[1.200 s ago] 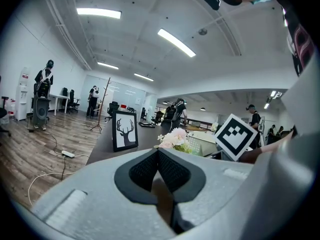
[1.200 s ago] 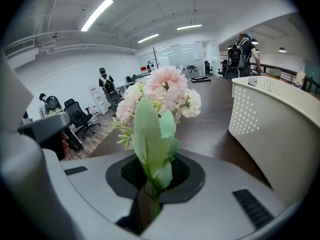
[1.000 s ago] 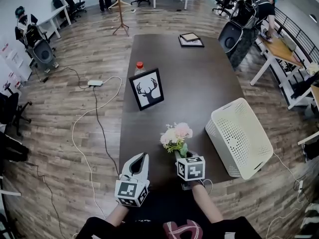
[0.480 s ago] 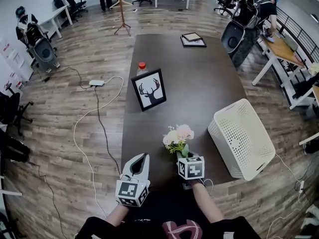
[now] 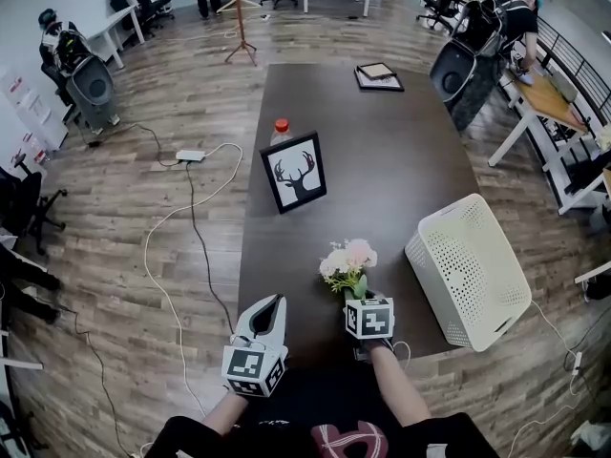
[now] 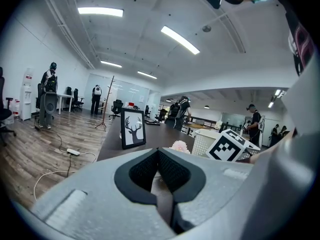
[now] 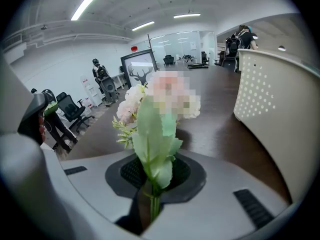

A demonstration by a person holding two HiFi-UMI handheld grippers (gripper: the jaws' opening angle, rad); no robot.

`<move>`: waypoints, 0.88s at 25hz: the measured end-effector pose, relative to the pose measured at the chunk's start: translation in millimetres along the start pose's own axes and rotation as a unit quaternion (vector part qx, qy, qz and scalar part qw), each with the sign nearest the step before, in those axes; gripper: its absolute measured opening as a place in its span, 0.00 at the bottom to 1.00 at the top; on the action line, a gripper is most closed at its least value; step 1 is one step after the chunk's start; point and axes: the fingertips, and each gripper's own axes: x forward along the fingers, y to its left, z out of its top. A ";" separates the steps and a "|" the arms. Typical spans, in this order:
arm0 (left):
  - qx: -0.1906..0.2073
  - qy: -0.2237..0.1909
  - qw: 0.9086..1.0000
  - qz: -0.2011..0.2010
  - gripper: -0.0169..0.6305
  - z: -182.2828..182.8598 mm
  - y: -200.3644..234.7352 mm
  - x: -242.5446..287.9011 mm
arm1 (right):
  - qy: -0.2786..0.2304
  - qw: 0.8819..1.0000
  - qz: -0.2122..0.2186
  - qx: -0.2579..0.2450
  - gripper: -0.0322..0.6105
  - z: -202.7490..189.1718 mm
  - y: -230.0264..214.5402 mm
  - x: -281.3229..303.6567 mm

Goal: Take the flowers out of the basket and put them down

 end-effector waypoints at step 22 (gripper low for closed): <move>-0.007 -0.001 1.000 0.004 0.04 -2.1 6.4 2.3 | 0.015 1.000 0.004 0.005 0.26 -5.1 0.4 17.0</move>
